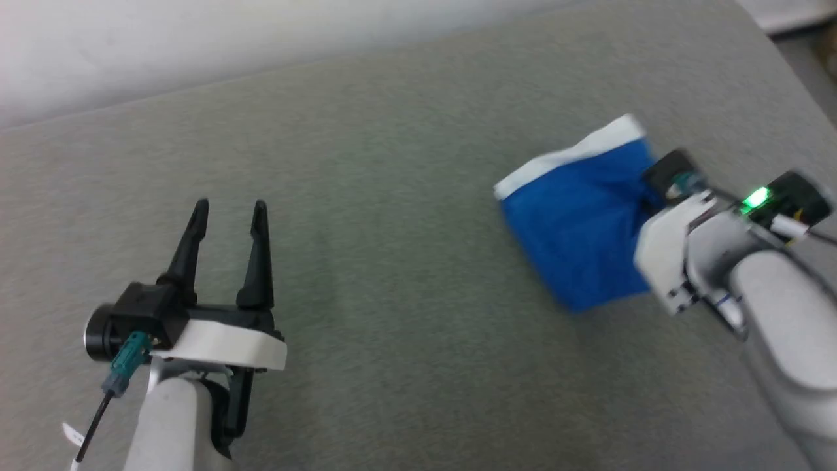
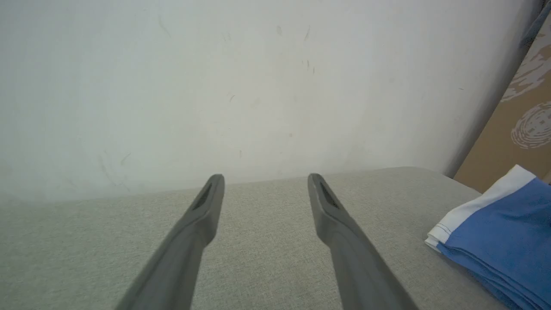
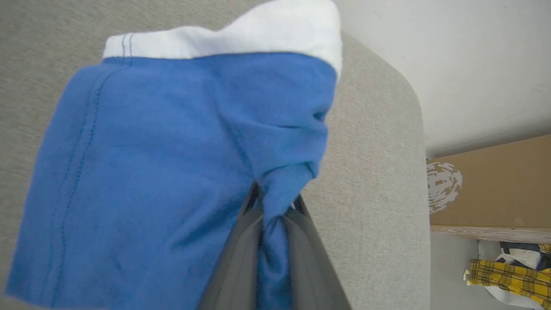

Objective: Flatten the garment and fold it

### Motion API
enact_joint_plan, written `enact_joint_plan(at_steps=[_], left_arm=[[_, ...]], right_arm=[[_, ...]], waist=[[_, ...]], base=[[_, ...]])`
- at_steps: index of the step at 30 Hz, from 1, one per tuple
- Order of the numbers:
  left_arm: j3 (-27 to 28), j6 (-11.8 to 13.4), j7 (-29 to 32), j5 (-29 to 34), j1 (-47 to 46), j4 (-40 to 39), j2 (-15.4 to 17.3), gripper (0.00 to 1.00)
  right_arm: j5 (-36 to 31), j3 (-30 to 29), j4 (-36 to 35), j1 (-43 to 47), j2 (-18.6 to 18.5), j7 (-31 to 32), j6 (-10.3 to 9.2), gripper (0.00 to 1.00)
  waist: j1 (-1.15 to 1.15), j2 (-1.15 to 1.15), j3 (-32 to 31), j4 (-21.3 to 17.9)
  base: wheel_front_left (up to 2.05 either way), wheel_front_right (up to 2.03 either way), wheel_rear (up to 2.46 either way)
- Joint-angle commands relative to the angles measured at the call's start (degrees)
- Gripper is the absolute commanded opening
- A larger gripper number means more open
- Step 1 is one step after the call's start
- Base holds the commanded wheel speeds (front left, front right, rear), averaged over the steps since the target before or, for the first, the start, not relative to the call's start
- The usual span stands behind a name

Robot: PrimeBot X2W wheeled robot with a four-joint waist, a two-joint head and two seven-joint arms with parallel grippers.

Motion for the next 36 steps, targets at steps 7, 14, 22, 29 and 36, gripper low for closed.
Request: enact_joint_plan(at_steps=[7,14,22,29,36], left_arm=[[-1.0,-0.5,1.0,1.8,-3.2,-1.6,3.5,1.0],[-1.8,-0.7,4.4,2.6,-5.4,-6.1,6.0,1.0],[-3.0,-0.7,7.1,2.9,-7.5,-9.6,7.4,1.0],[-3.1,-0.3,6.8,2.4,-7.4,-10.0,7.6,1.0],[-3.4,0.4,3.2,0.5,-6.1,-6.1,5.4,1.0]], right_arm=[[-5.2,-3.9,8.8,-8.1,-2.0,-7.1,-0.13,0.0],[-10.5,-12.4,18.6,-14.6,-1.2,-12.9,-0.13,0.0],[-17.4,-22.2,25.1,-19.0,-1.0,-19.1,-0.13,0.0],[-23.0,-30.3,28.0,-20.3,-0.3,-20.5,-0.13,0.0],[-26.9,-35.4,27.6,-18.2,-0.6,-22.1,-0.13,1.0]], waist=[[-0.01,0.0,11.5,-12.1],[-0.01,0.0,16.5,-12.0],[-0.01,0.0,20.5,-8.2],[-0.01,0.0,20.4,-5.4],[-0.01,0.0,14.2,-2.8]], base=[[0.0,0.0,0.0],[0.0,0.0,0.0],[0.0,0.0,0.0],[0.0,0.0,0.0],[0.0,0.0,0.0]])
